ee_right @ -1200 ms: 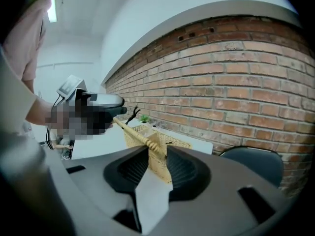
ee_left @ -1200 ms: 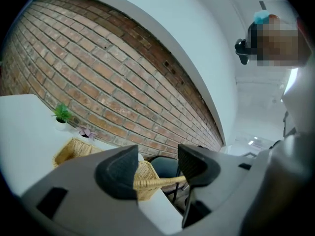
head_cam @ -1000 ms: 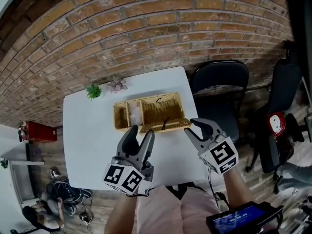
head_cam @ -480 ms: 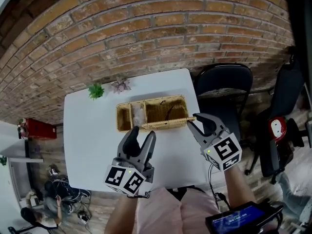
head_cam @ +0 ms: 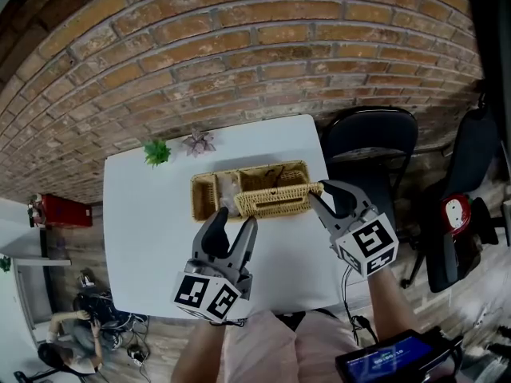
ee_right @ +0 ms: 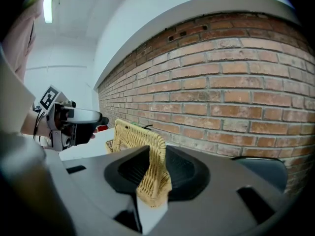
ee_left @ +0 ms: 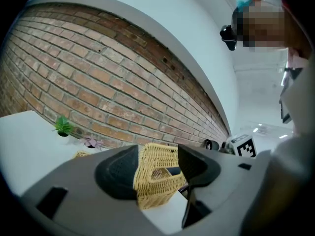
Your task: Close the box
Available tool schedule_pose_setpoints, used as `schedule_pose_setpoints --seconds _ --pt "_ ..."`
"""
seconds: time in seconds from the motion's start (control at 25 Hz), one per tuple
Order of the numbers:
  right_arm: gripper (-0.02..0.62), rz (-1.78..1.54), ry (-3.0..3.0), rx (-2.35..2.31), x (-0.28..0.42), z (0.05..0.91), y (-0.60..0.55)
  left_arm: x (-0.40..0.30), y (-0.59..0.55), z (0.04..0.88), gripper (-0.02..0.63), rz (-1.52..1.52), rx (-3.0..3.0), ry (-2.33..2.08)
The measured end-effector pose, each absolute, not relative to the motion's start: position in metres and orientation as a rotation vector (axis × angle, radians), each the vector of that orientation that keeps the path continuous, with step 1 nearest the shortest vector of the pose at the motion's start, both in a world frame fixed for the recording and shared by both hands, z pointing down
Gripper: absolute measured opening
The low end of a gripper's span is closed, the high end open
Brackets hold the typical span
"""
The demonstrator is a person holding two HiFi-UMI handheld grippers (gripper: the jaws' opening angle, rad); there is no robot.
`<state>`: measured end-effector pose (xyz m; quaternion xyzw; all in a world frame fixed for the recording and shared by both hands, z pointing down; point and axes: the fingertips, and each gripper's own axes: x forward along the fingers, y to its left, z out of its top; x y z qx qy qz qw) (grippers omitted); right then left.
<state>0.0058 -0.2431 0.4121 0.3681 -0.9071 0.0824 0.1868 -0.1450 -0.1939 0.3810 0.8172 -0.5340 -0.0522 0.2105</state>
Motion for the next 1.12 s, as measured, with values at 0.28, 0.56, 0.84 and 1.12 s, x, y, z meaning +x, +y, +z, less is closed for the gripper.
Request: schedule_pose_setpoints --seconds 0.28,0.56,0.84,1.12 --pt "0.11 0.259 -2.552 1.052 0.005 0.417 -0.258 -0.15 -0.201 0.384 0.259 -0.124 2.278 -1.509" --pt "0.115 0.287 -2.546 1.064 0.004 0.424 -0.269 -0.153 -0.209 0.387 0.259 -0.112 2.281 -1.53" --pt "0.124 0.316 -2.536 1.066 0.004 0.432 -0.28 -0.155 -0.214 0.394 0.259 -0.114 2.26 -1.528" --pt "0.132 0.342 -2.529 1.062 0.003 0.442 -0.29 -0.156 -0.219 0.4 0.259 -0.111 2.247 -1.525"
